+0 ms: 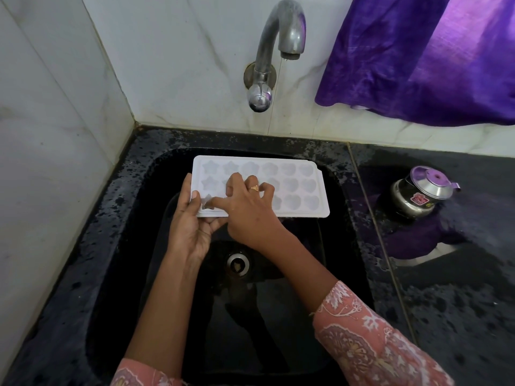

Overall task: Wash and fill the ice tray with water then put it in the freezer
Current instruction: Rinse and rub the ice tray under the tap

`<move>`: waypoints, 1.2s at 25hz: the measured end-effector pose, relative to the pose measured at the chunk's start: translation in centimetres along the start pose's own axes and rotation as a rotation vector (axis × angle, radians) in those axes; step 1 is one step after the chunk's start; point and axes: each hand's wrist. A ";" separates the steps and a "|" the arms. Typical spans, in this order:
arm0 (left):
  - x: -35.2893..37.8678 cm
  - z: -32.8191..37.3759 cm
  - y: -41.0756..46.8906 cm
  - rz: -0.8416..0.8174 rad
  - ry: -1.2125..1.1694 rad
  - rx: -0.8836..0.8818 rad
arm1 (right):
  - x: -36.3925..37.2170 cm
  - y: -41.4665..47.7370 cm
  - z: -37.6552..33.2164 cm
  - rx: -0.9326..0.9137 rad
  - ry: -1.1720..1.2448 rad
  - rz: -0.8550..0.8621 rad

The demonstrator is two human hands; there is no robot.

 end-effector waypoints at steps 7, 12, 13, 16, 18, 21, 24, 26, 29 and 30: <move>-0.8 0.0 0.4 -0.010 0.033 0.020 | -3.2 -2.3 5.9 0.442 0.284 0.341; -0.9 -0.4 0.0 -0.030 0.037 0.011 | -3.4 -4.6 9.7 0.800 0.983 0.377; -0.9 -0.5 -0.1 -0.036 0.047 0.009 | -3.2 -4.9 9.9 0.802 1.143 0.399; -1.7 -0.6 -0.3 -0.082 0.093 -0.014 | -2.8 -5.4 10.2 0.781 1.238 0.477; -2.5 -0.4 -0.3 -0.120 0.153 -0.036 | -2.7 -5.6 10.2 0.767 1.240 0.523; -3.5 -0.1 -0.2 -0.126 0.316 -0.010 | -2.4 -6.2 10.0 0.733 1.252 0.571; -4.2 -0.4 -0.2 -0.039 0.436 0.040 | -1.9 -6.7 9.9 0.668 1.205 0.630; -4.3 -0.8 -0.1 0.002 0.519 0.086 | -1.8 -6.9 10.0 0.627 1.143 0.657; -4.4 -1.5 0.0 0.059 0.598 0.168 | -1.6 -7.2 10.0 0.562 1.098 0.689; -4.4 -1.6 0.1 0.071 0.610 0.187 | -1.5 -7.3 10.1 0.547 1.086 0.689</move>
Point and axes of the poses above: each hand's wrist, its own y-axis towards the middle knuckle, its own x-axis out of the palm, z = x × y, and after that the axes turned 15 degrees about y, right-handed
